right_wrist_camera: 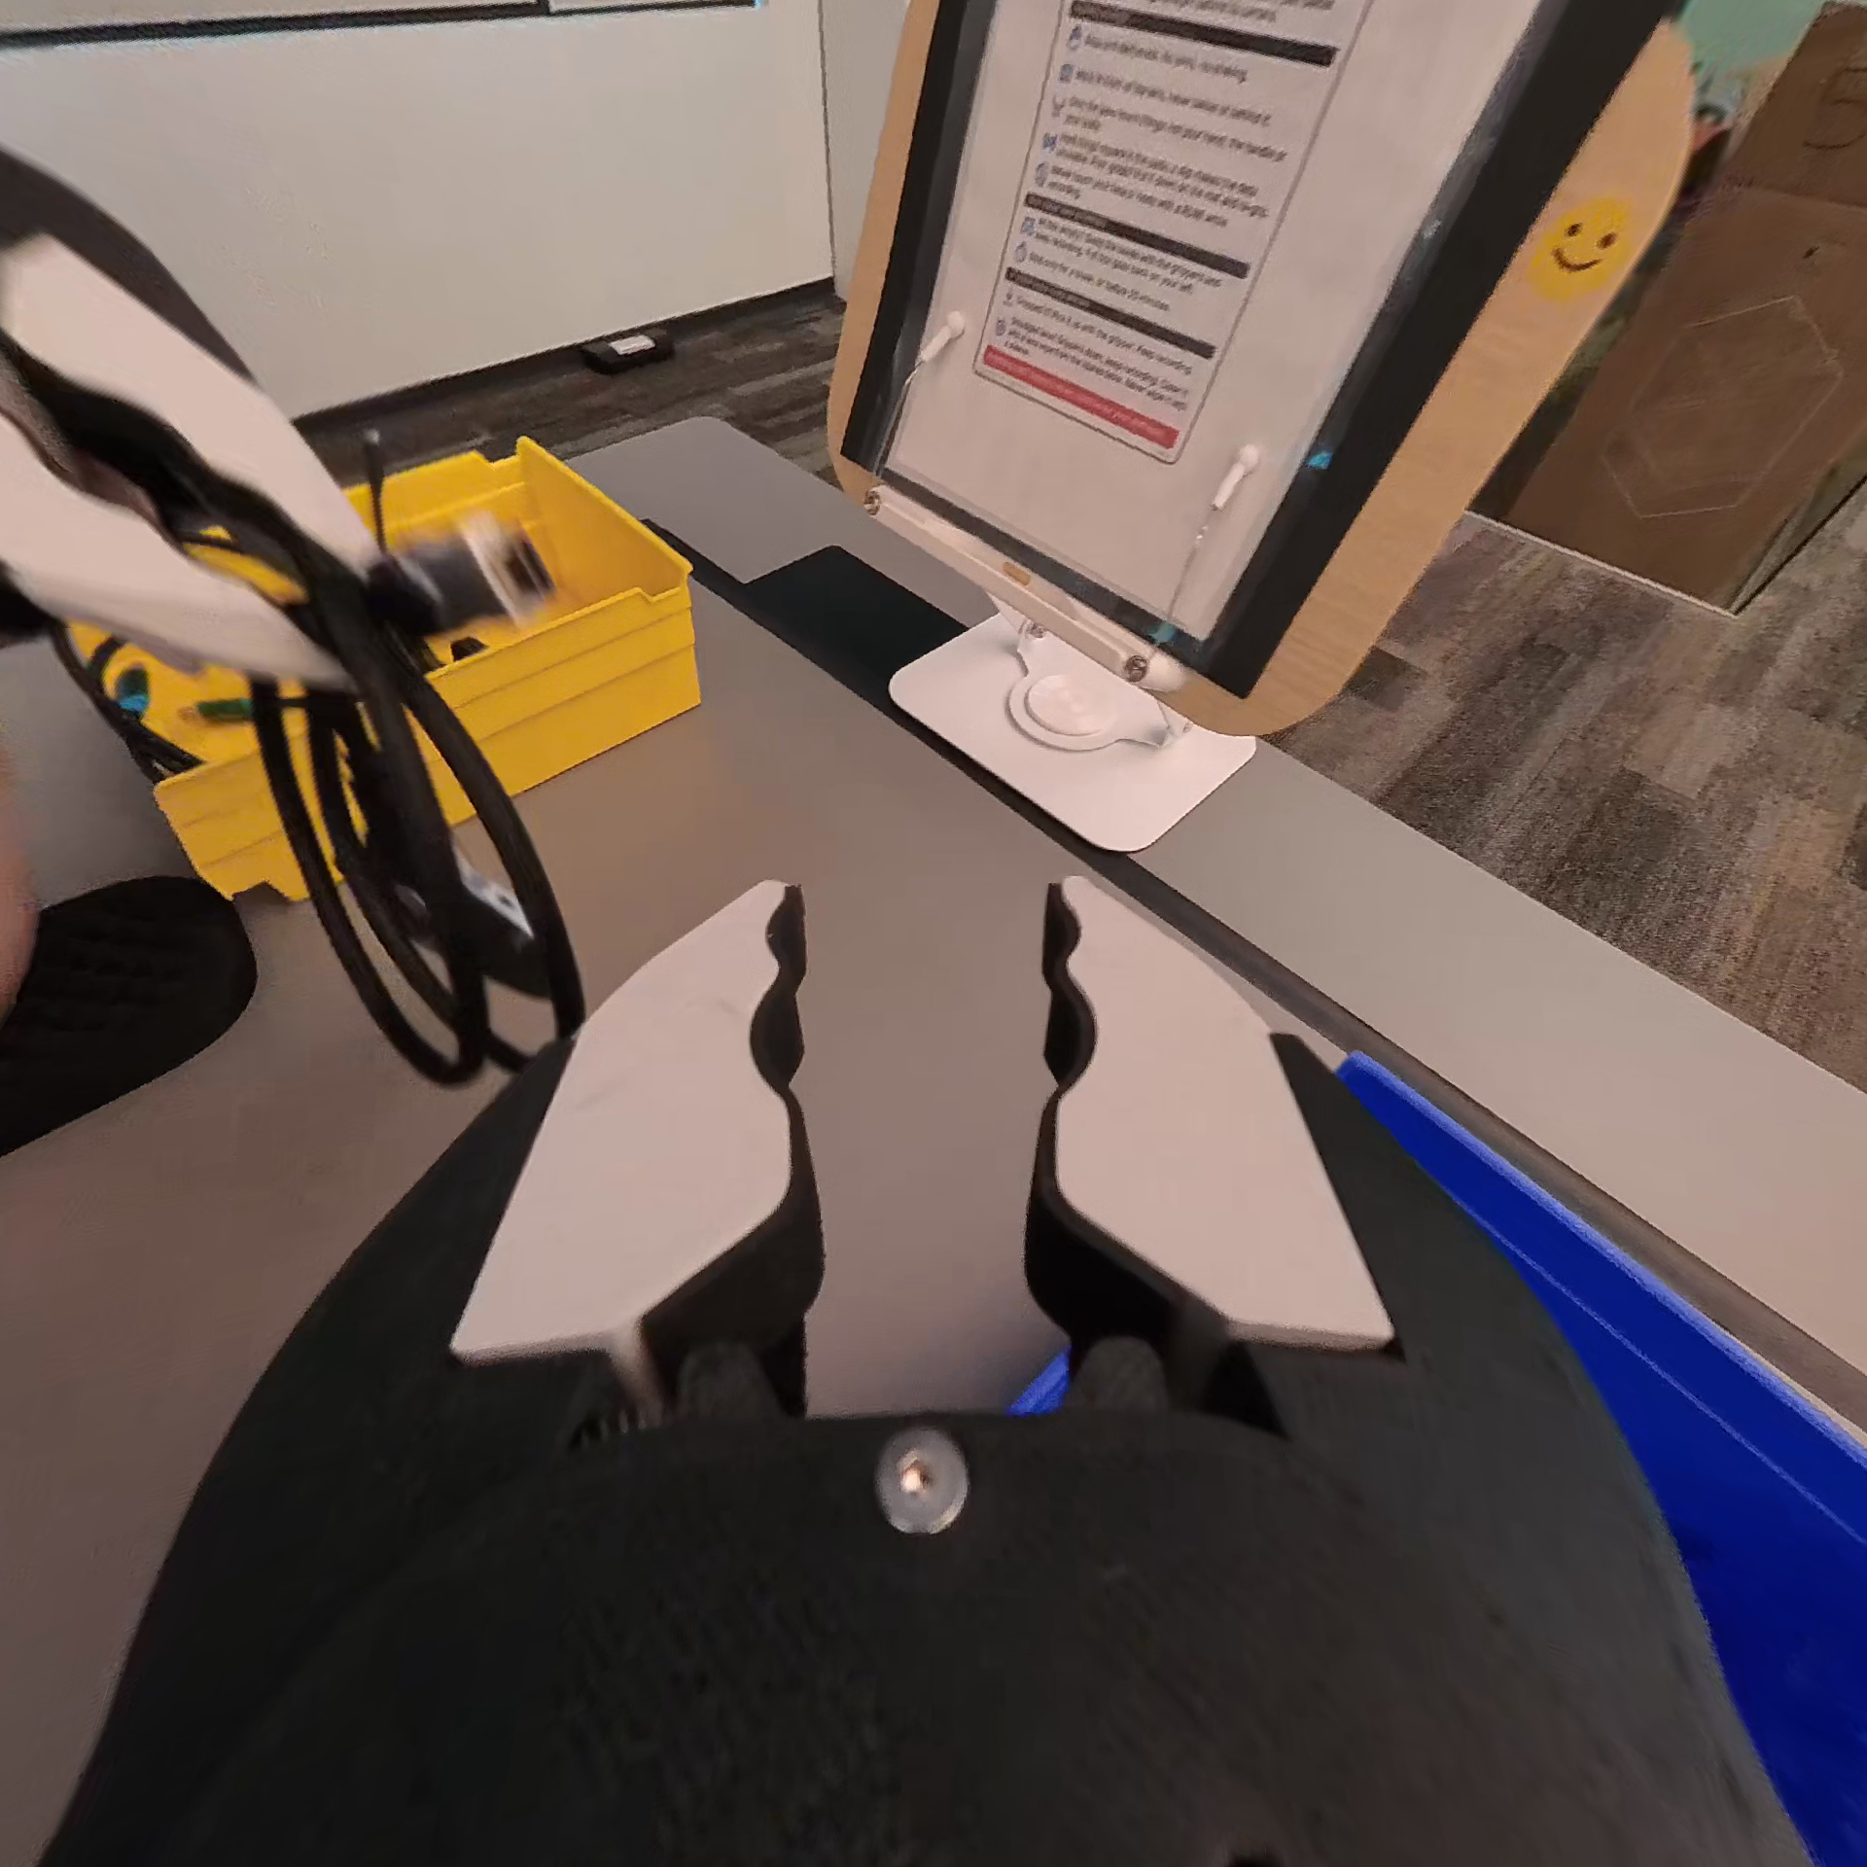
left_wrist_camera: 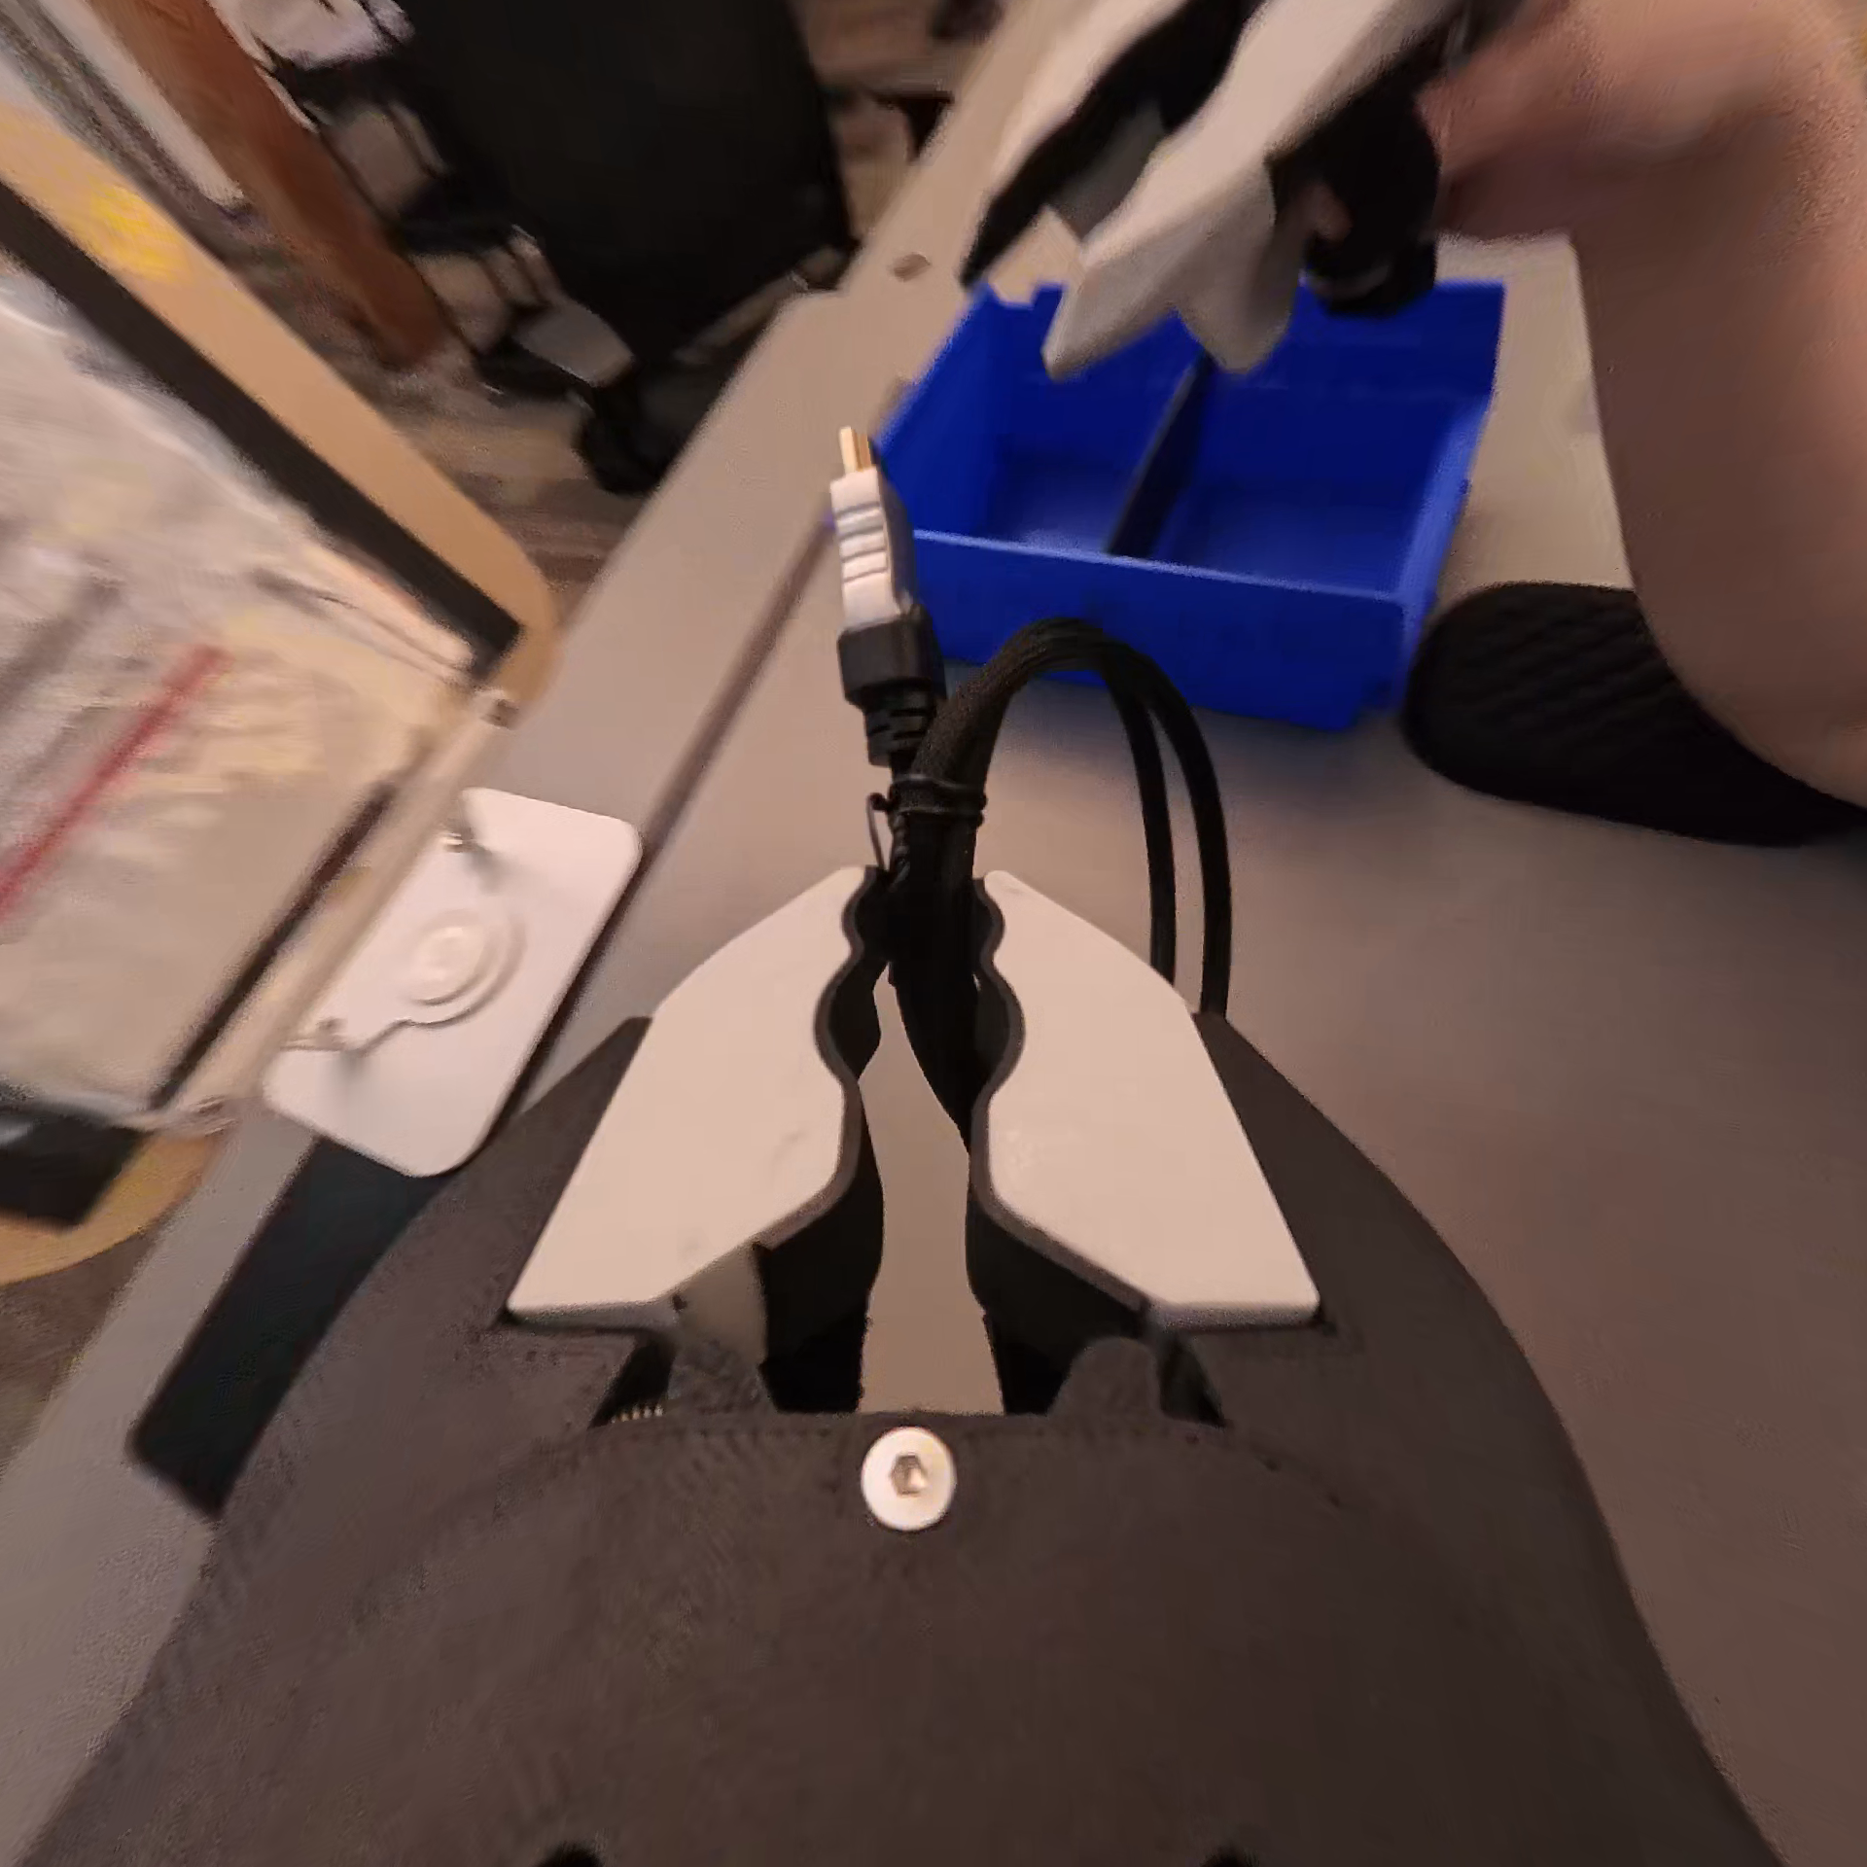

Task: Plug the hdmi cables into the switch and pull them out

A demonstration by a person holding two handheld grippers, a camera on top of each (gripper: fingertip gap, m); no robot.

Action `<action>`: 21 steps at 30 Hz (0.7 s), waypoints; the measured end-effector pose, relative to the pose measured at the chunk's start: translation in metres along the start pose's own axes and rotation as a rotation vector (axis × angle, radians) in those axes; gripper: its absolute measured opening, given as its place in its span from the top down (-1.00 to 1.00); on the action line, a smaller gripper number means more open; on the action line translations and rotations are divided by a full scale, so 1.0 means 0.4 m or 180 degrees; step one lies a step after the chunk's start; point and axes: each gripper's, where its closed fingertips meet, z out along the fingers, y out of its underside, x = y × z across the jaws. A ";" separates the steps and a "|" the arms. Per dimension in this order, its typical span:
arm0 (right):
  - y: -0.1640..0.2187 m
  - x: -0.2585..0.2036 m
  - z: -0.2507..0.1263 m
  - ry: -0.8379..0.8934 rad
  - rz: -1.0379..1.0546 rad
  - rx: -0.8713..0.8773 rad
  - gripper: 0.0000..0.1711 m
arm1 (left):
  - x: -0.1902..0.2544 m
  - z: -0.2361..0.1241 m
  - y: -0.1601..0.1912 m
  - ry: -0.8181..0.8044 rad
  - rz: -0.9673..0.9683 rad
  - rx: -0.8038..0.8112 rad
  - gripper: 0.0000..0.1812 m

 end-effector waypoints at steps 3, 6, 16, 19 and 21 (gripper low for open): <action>-0.005 0.015 -0.022 0.0067 0.0020 0.0059 0.46 | 0.022 0.108 0.058 0.0293 -0.0145 -0.0387 0.84; -0.008 0.030 -0.034 0.0113 0.0046 0.0095 0.46 | 0.018 0.196 0.129 0.0384 -0.0317 -0.0759 0.84; 0.013 0.044 -0.006 0.0153 0.0025 -0.0056 0.46 | -0.162 0.287 0.285 -0.0789 -0.0915 -0.1222 0.84; 0.025 0.039 0.013 0.0146 -0.0007 -0.0149 0.46 | -0.194 0.308 0.345 -0.1053 -0.0860 -0.1493 0.84; 0.034 0.037 0.026 0.0159 -0.0047 -0.0224 0.46 | -0.197 0.327 0.368 -0.1136 -0.0878 -0.1600 0.84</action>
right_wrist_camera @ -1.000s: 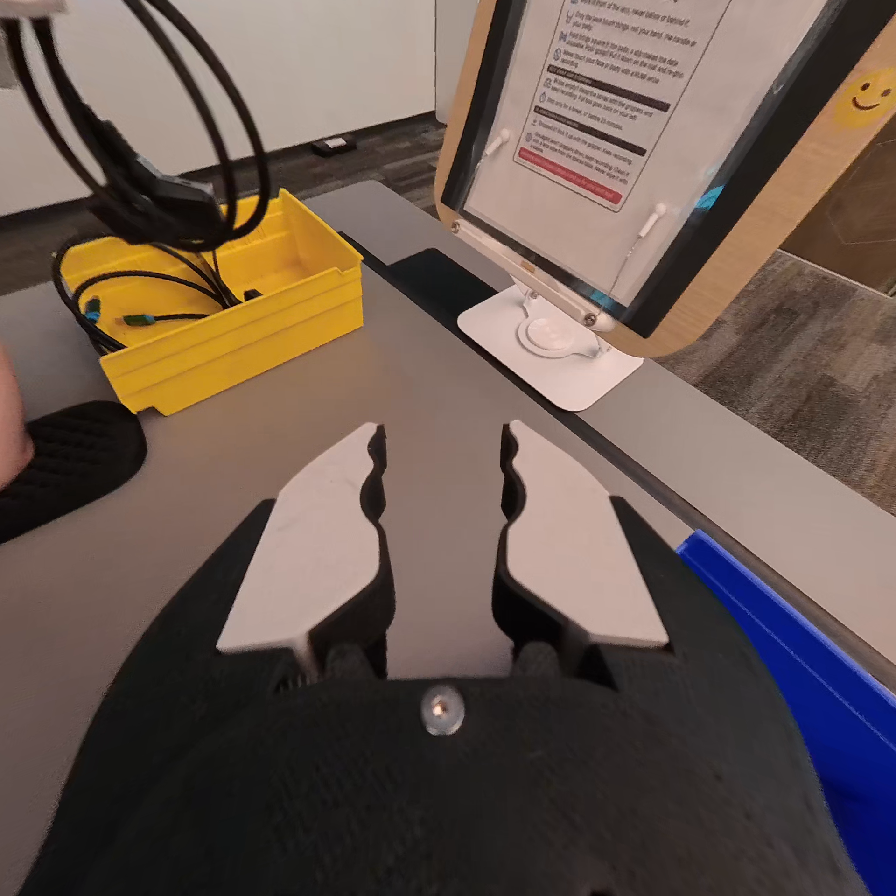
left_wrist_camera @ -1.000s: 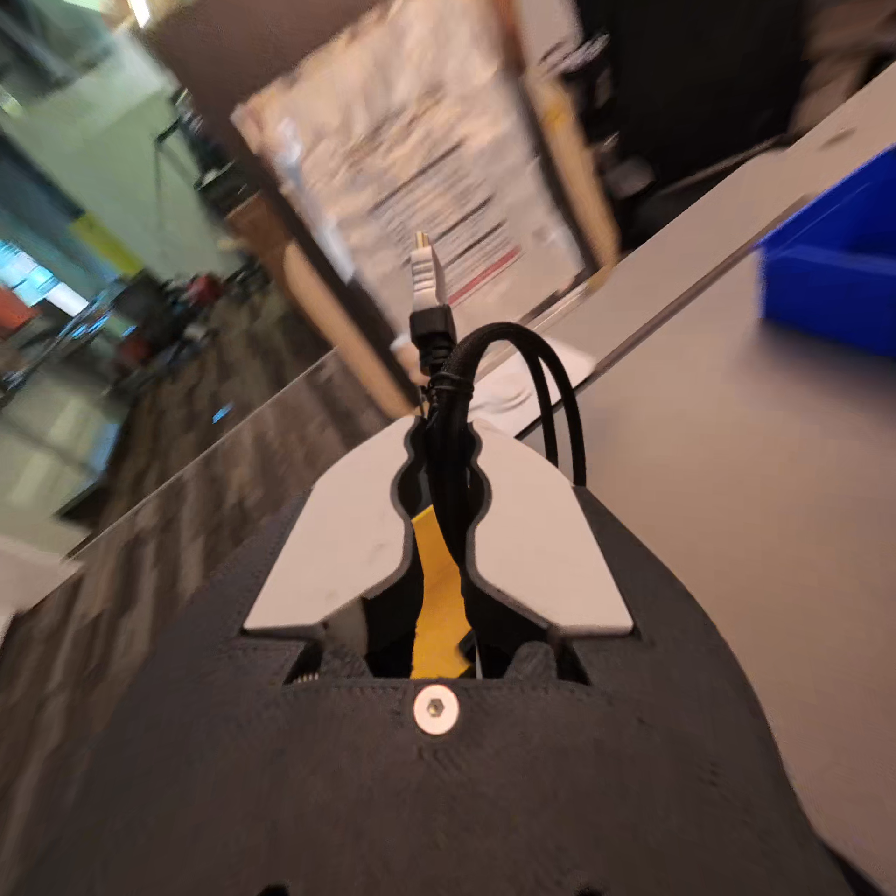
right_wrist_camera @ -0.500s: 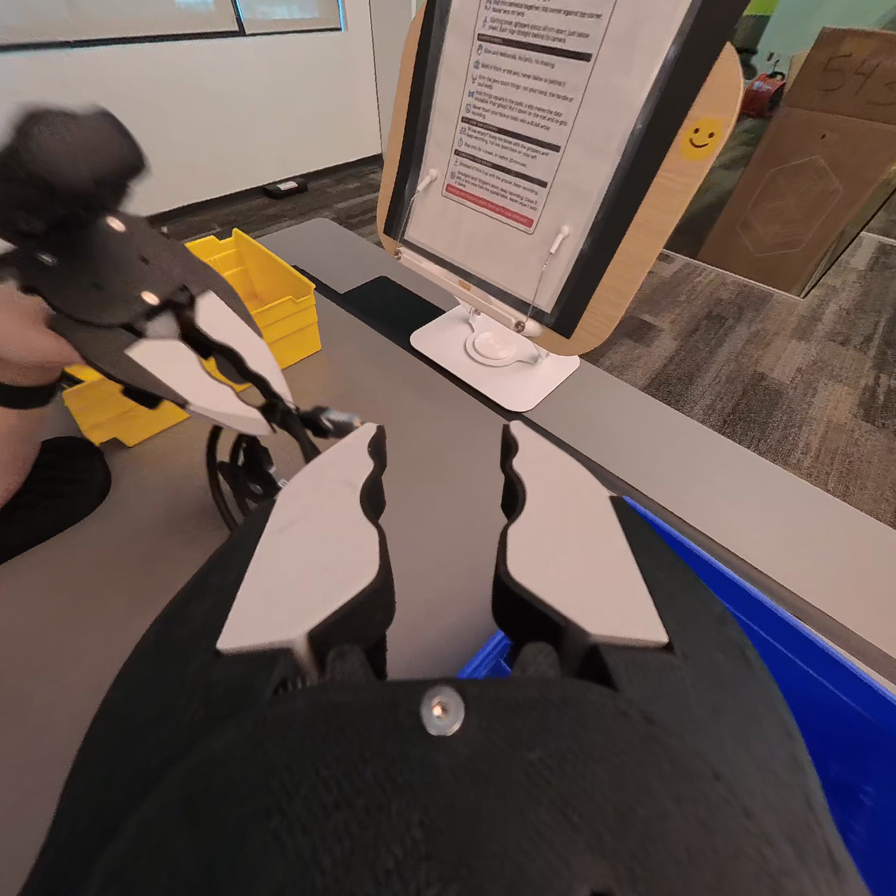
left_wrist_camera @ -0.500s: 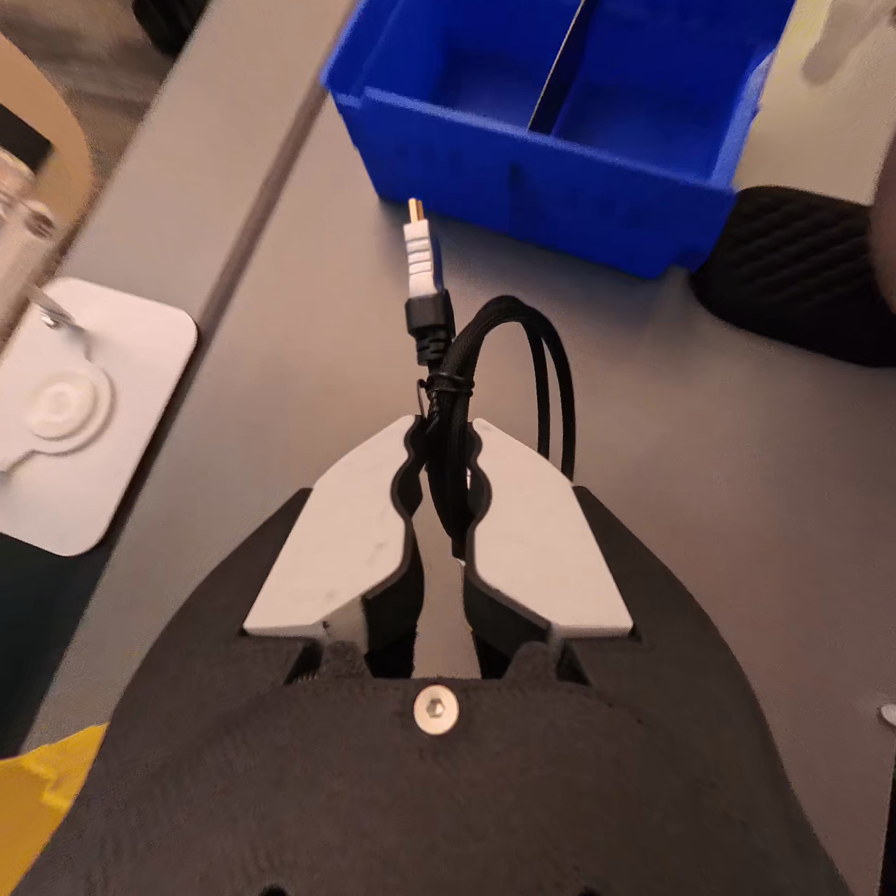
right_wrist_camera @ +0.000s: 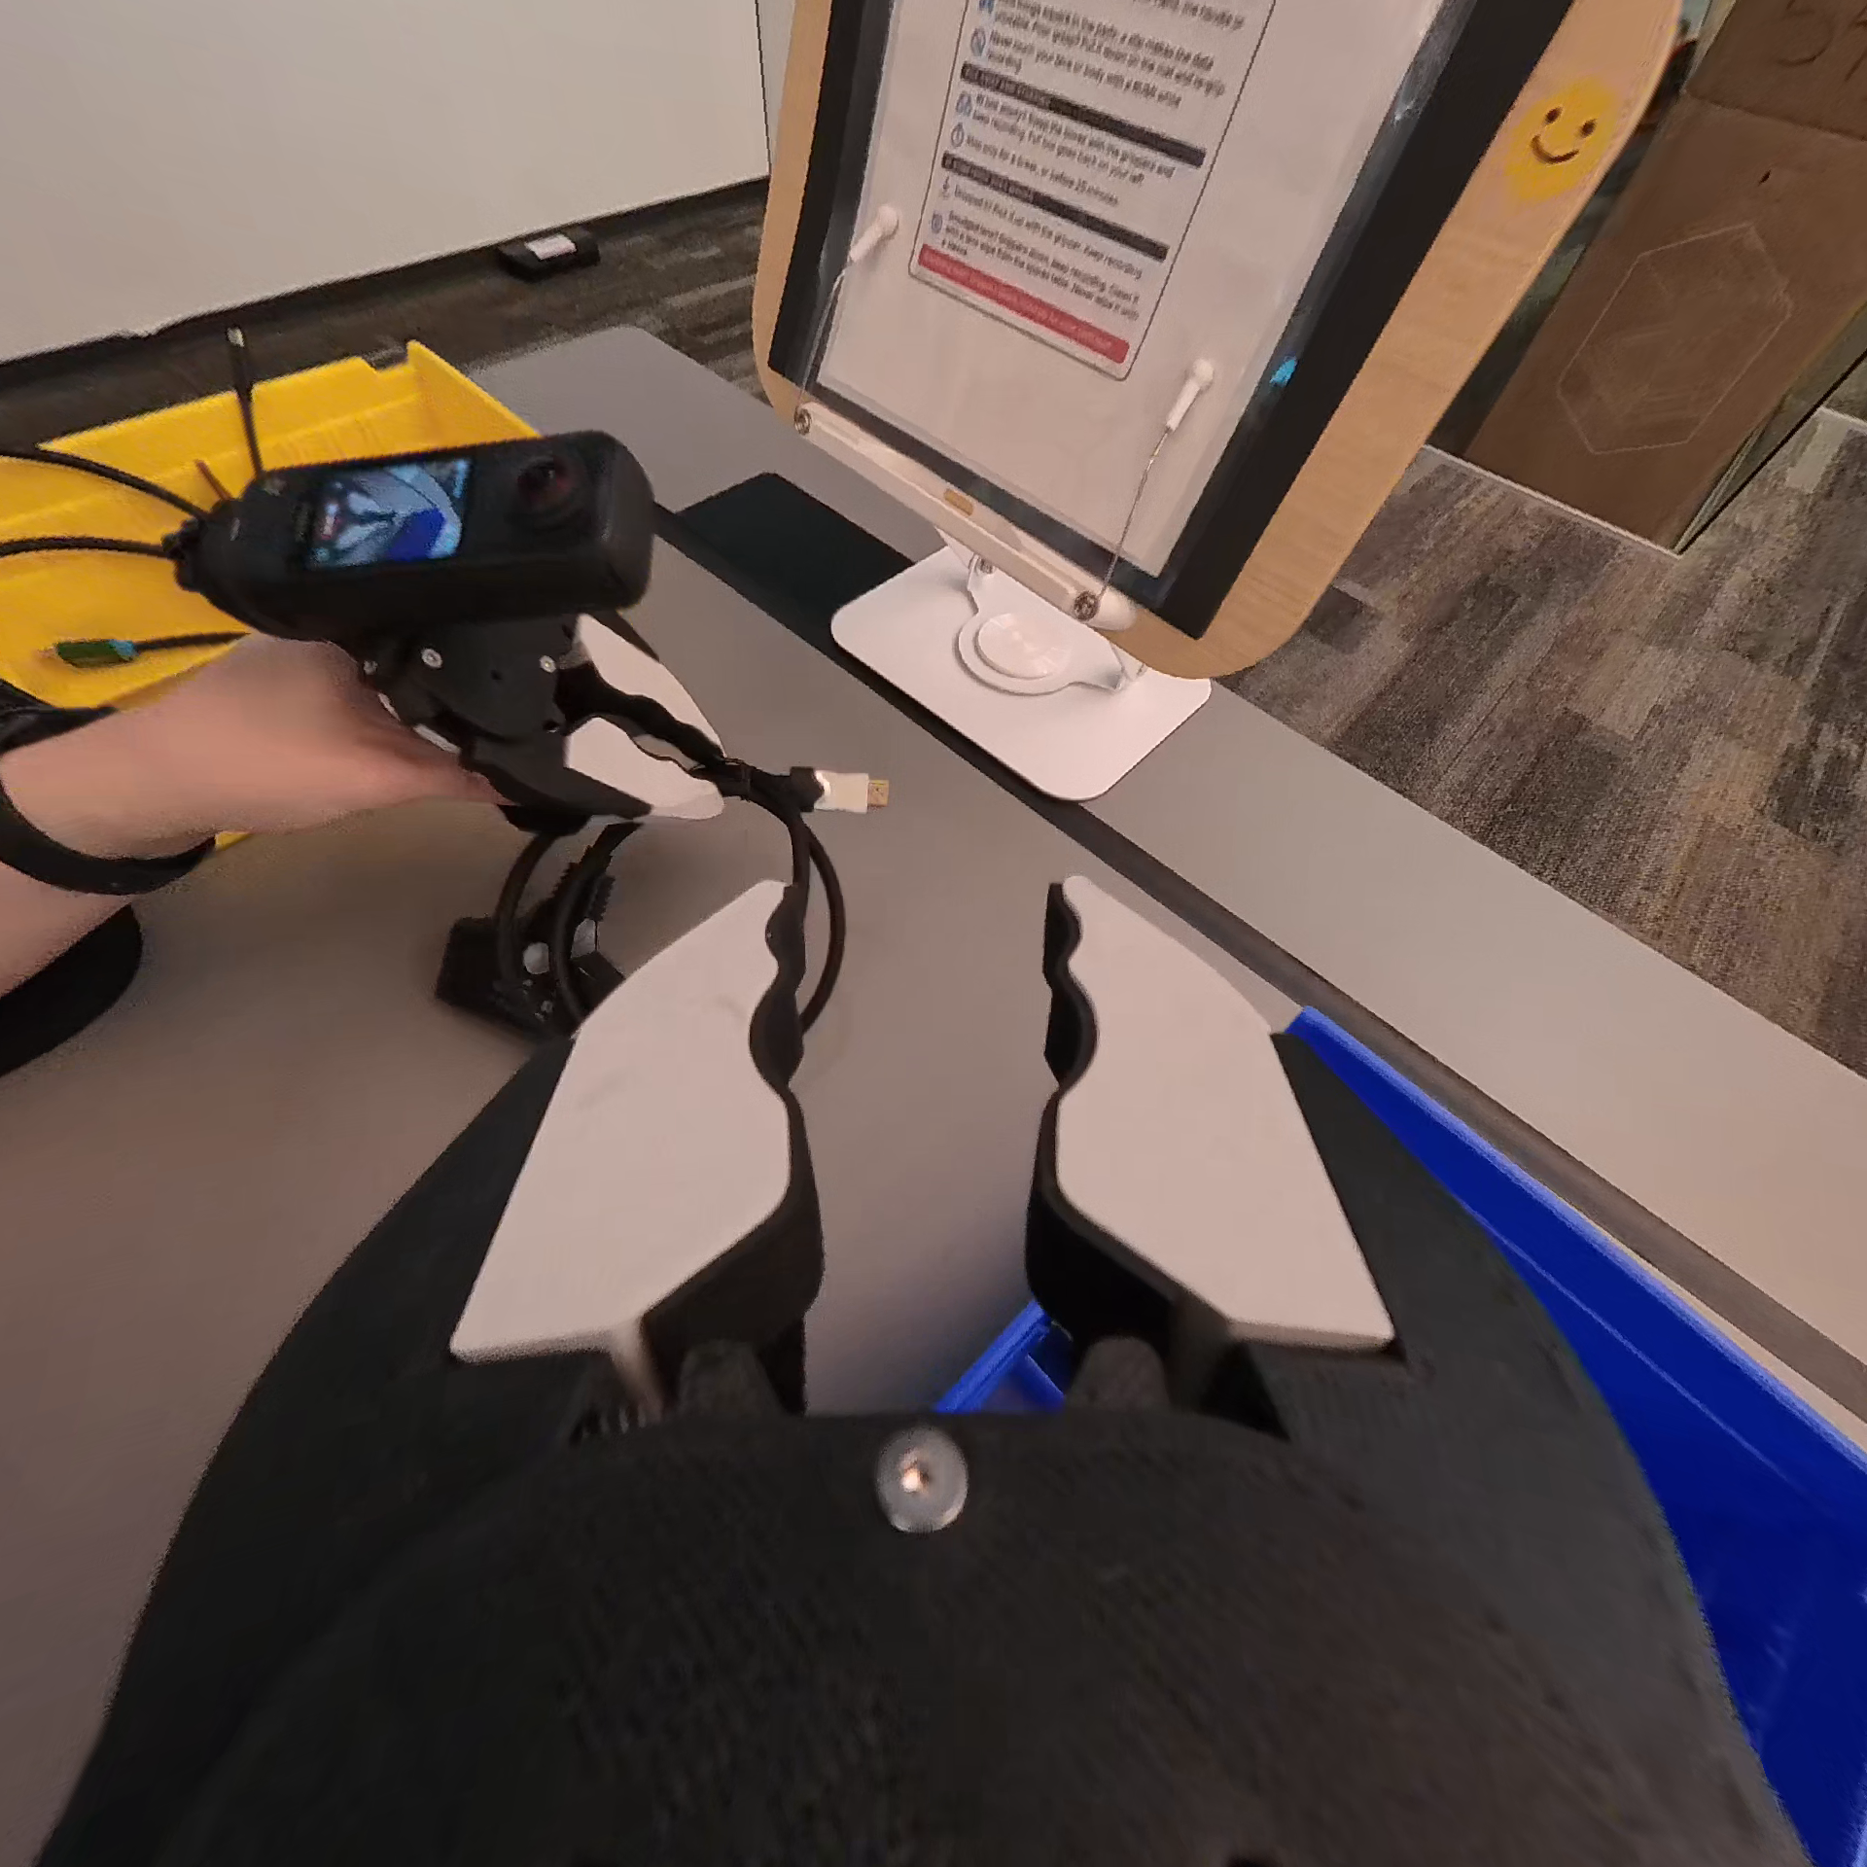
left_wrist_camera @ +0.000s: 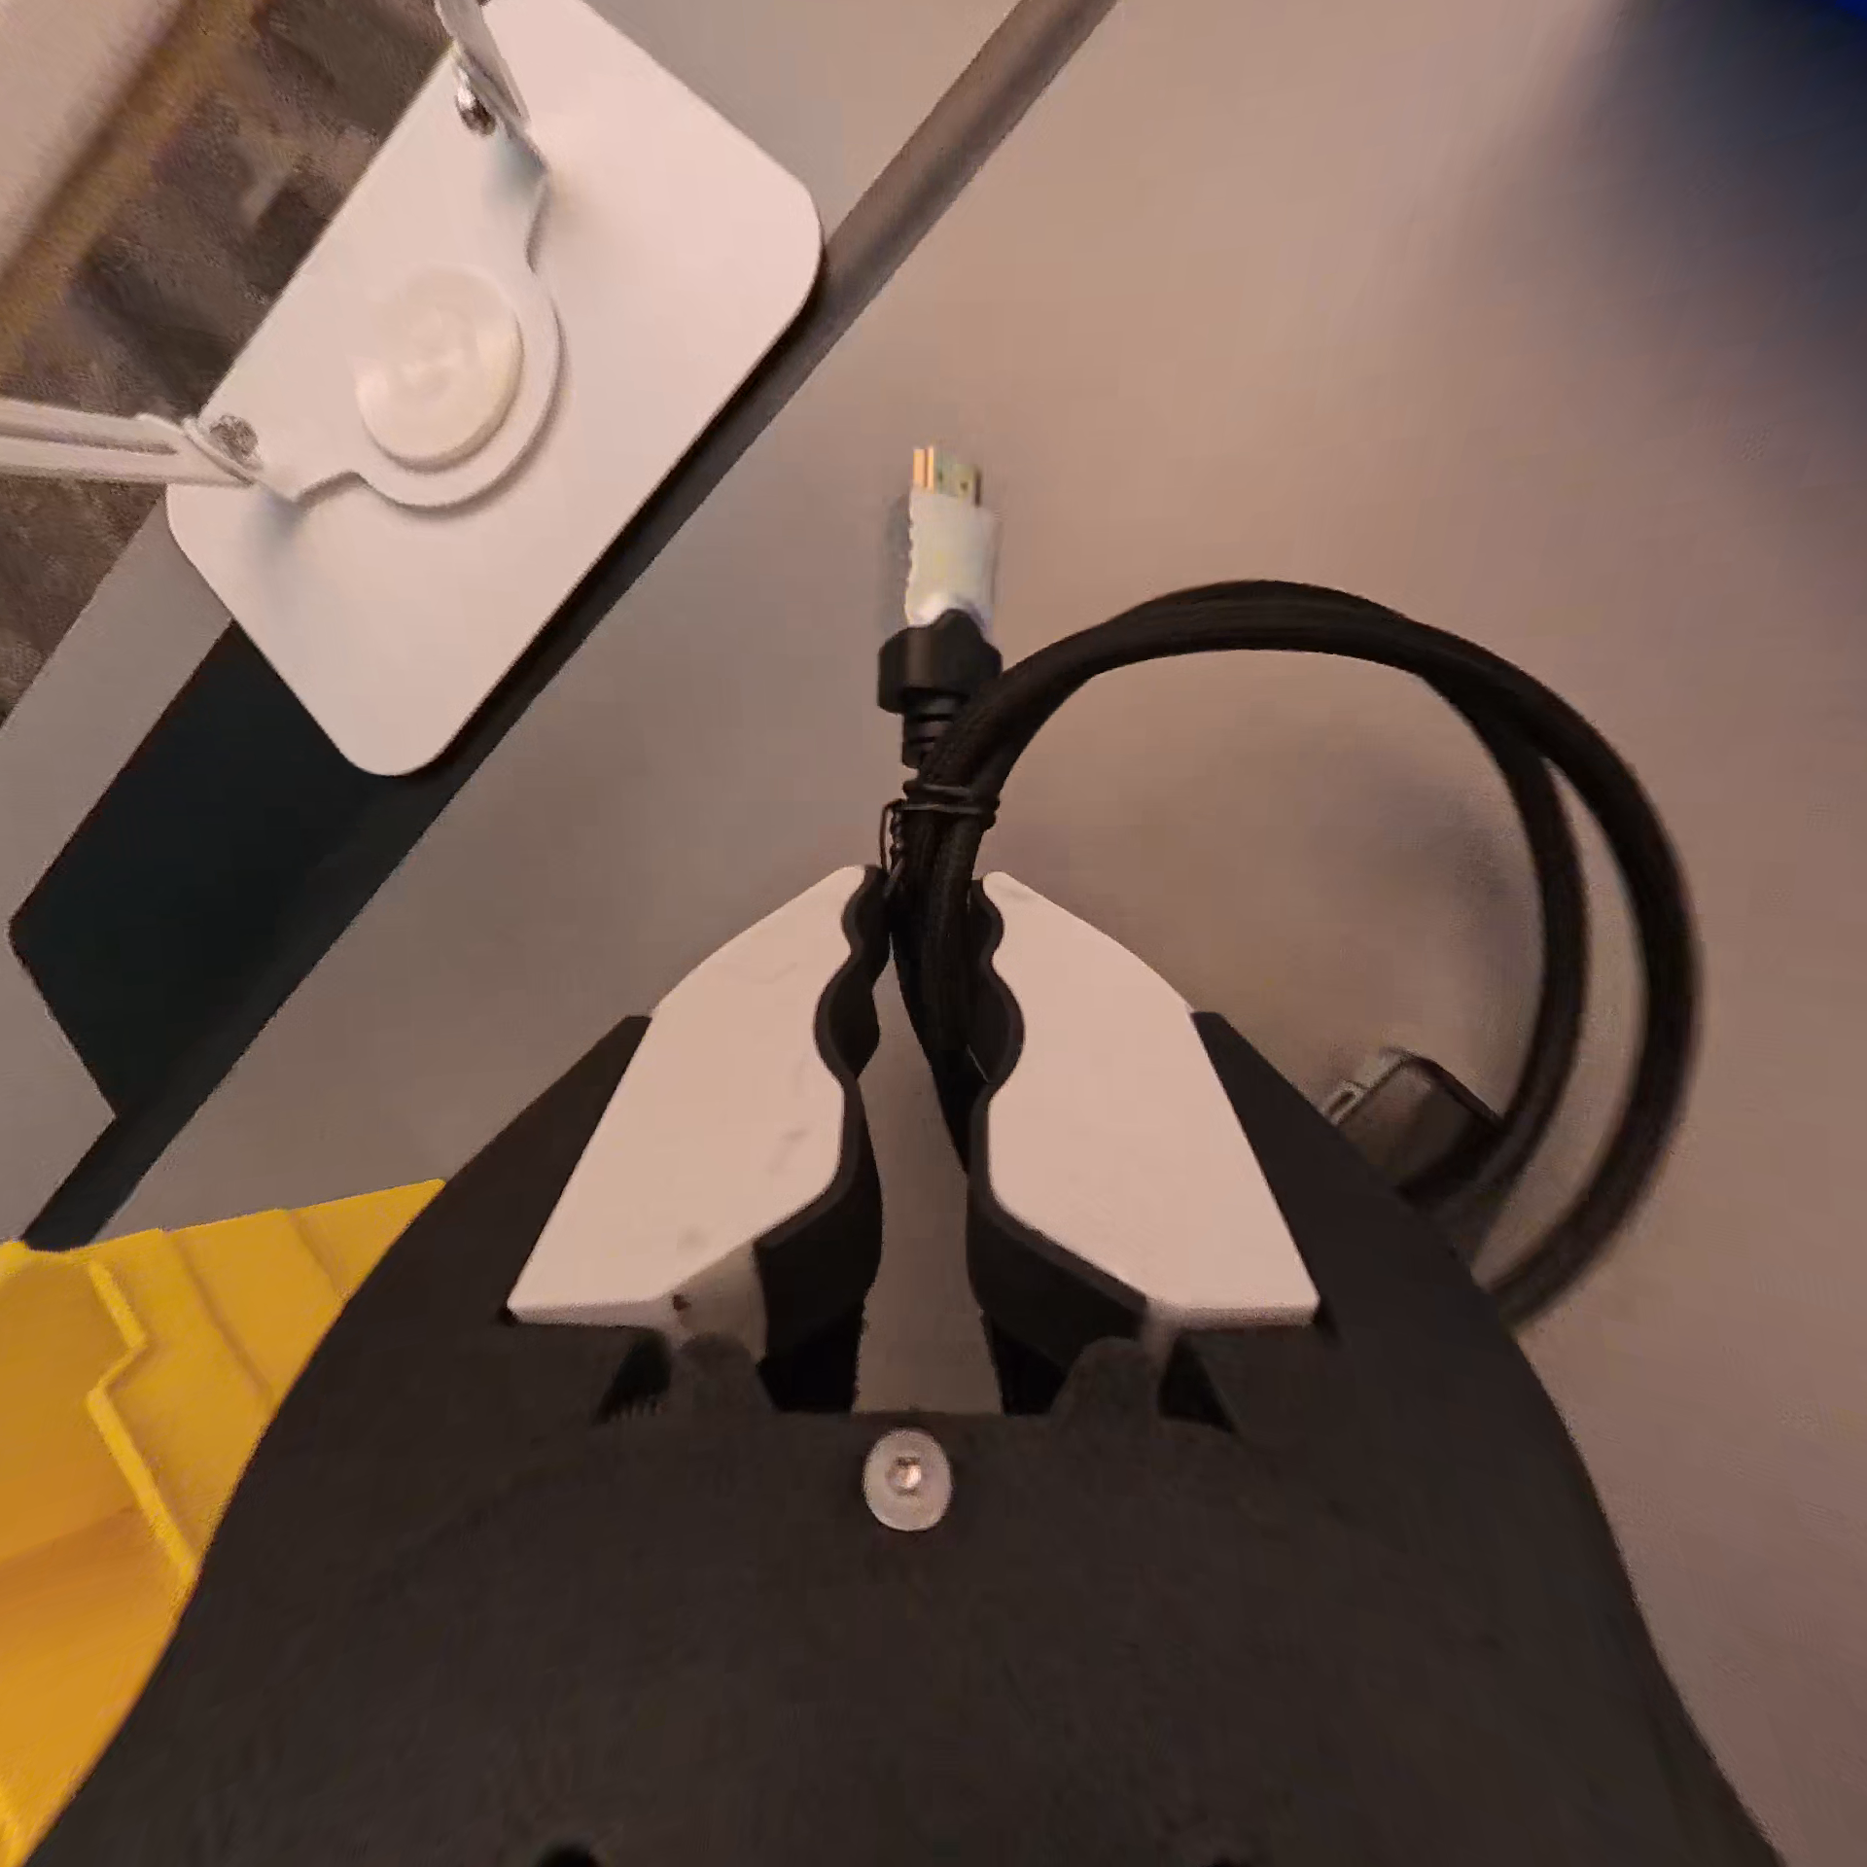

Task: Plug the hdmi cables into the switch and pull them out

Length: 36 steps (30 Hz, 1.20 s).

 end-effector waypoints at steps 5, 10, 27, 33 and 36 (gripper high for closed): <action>0.018 -0.012 0.030 0.0000 -0.0078 -0.0158 0.46 | -0.086 0.007 -0.006 -0.1189 0.0385 -0.0032 0.72; 0.023 -0.012 0.036 0.0096 -0.0226 -0.0234 0.45 | -0.120 -0.120 -0.085 -0.1612 0.0409 0.0618 0.76; 0.033 0.047 -0.003 0.0246 -0.0041 -0.0183 0.45 | -0.390 -0.602 0.664 -0.0663 -0.2258 -0.0942 0.12; 0.037 0.067 -0.023 0.0288 0.0072 -0.0146 0.45 | -0.368 -0.541 0.754 -0.0019 -0.2798 -0.1269 0.38; 0.040 0.071 -0.026 0.0290 0.0105 -0.0146 0.45 | -0.358 -0.511 0.760 0.0129 -0.2741 -0.1473 0.56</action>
